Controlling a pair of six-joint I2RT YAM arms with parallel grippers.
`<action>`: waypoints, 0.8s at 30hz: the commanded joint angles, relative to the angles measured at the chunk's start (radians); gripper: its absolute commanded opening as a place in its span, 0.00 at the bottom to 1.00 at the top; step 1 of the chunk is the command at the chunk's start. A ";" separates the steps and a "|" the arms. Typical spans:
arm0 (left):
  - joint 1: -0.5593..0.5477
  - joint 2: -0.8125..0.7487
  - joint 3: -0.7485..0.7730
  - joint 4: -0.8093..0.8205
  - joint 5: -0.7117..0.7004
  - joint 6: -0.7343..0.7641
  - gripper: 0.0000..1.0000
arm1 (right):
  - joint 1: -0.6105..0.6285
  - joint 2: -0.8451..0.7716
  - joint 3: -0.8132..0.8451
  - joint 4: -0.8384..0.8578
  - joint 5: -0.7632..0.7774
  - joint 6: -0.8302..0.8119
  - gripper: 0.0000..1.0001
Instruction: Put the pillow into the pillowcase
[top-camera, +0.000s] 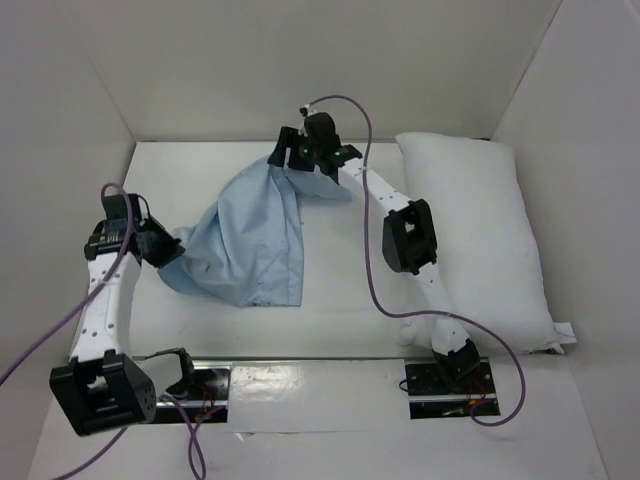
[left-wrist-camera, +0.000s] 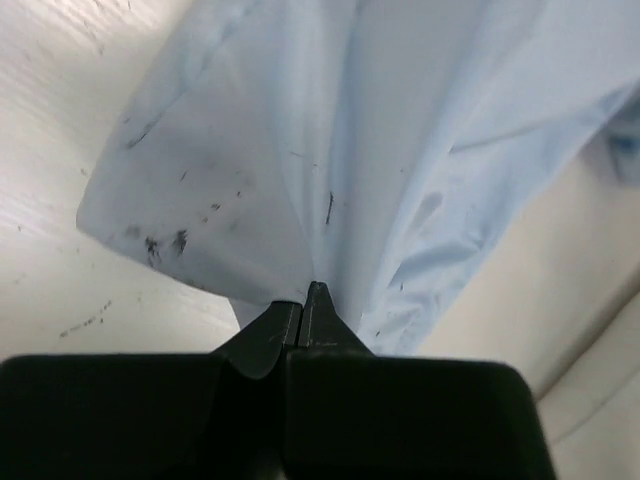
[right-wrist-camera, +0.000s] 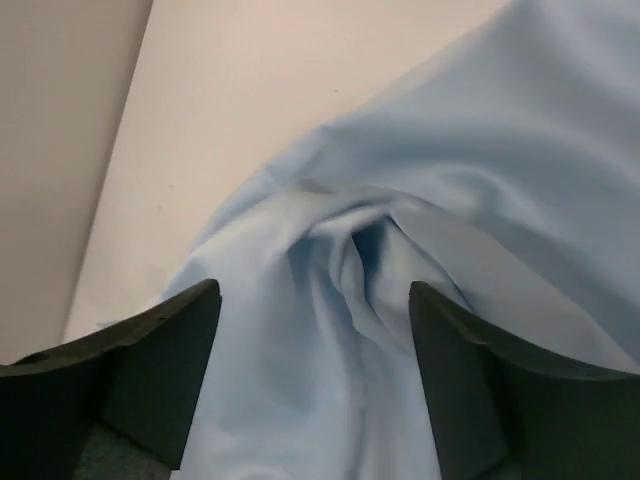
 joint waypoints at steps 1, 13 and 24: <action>-0.010 -0.072 -0.052 -0.080 0.095 -0.009 0.00 | -0.076 -0.014 -0.006 0.044 -0.108 0.015 0.87; -0.046 -0.047 0.020 -0.110 0.104 0.011 0.00 | 0.123 -0.765 -0.972 0.048 0.227 -0.242 1.00; -0.065 -0.014 0.112 -0.132 0.084 0.059 0.00 | 0.657 -0.727 -1.129 0.150 0.562 -0.328 1.00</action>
